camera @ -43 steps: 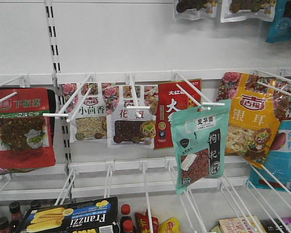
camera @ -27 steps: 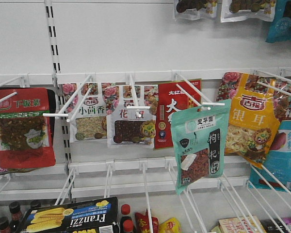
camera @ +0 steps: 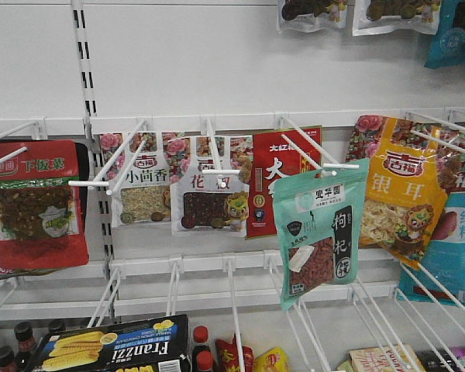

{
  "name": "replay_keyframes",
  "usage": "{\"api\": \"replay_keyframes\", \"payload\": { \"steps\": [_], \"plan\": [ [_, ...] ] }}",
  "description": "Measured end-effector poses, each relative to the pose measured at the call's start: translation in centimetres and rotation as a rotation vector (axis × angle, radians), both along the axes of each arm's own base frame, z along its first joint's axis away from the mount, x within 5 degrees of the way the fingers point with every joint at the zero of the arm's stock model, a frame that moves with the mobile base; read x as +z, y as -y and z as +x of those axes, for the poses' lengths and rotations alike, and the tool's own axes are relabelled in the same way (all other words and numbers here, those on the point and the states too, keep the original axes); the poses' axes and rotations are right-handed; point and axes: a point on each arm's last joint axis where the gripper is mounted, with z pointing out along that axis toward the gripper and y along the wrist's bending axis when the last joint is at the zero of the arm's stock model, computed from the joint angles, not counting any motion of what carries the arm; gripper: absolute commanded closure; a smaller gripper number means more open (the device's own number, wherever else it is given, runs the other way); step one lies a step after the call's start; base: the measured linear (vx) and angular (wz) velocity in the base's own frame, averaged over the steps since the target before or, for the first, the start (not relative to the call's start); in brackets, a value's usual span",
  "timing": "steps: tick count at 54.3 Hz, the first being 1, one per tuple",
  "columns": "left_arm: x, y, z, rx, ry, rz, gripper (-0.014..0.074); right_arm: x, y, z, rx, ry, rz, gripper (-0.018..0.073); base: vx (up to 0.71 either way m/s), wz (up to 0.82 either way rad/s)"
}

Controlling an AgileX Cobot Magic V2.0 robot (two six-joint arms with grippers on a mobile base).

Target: Pick snacks and fruit into basket

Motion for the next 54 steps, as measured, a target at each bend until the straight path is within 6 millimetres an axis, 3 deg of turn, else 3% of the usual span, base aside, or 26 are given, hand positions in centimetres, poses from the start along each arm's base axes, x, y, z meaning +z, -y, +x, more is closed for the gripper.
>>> {"api": "replay_keyframes", "payload": {
  "steps": [25,41,54],
  "plan": [
    [0.8,0.0,-0.2,-0.007,0.053,-0.026,0.0594,0.0,0.0,0.0,0.0,0.0,0.0,0.0569,0.0,0.0],
    [6.7,0.0,-0.7,-0.009,0.165,-0.037,0.0594,0.0,0.0,0.0,0.0,0.0,0.0,0.0569,0.0,0.0],
    [10.9,0.1,0.5,-0.014,0.203,-0.04,0.0594,0.0,0.0,0.0,0.0,0.0,0.0,0.0569,0.0,0.0]
  ]
}}
